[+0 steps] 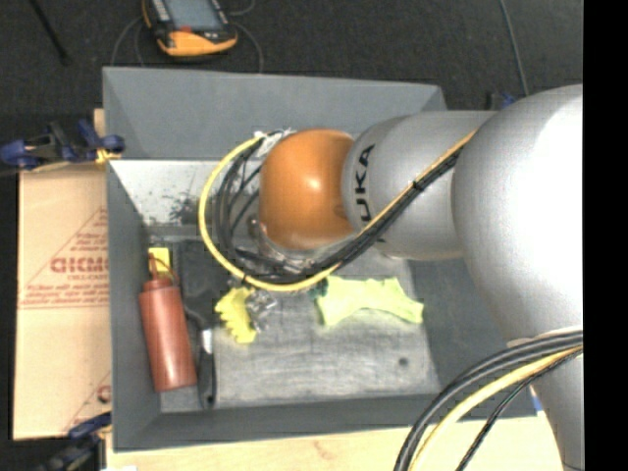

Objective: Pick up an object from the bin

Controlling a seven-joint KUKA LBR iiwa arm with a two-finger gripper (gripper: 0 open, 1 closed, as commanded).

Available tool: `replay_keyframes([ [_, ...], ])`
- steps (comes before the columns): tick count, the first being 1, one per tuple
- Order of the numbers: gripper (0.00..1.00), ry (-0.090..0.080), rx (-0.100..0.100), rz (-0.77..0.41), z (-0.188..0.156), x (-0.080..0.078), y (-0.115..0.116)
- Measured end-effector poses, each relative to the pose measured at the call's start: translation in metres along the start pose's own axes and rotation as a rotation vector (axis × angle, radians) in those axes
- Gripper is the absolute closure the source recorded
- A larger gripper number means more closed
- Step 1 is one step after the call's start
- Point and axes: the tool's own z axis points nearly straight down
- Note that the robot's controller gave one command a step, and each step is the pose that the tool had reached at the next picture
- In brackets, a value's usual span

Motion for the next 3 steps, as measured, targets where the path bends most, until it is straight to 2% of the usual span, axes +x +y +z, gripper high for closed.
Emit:
replay_keyframes([
  [2, 1.00, 0.002, -0.001, 0.001, -0.0020, 0.0000, 0.0002],
  [3, 1.00, 0.013, -0.006, 0.000, -0.0089, 0.0013, 0.0009],
])
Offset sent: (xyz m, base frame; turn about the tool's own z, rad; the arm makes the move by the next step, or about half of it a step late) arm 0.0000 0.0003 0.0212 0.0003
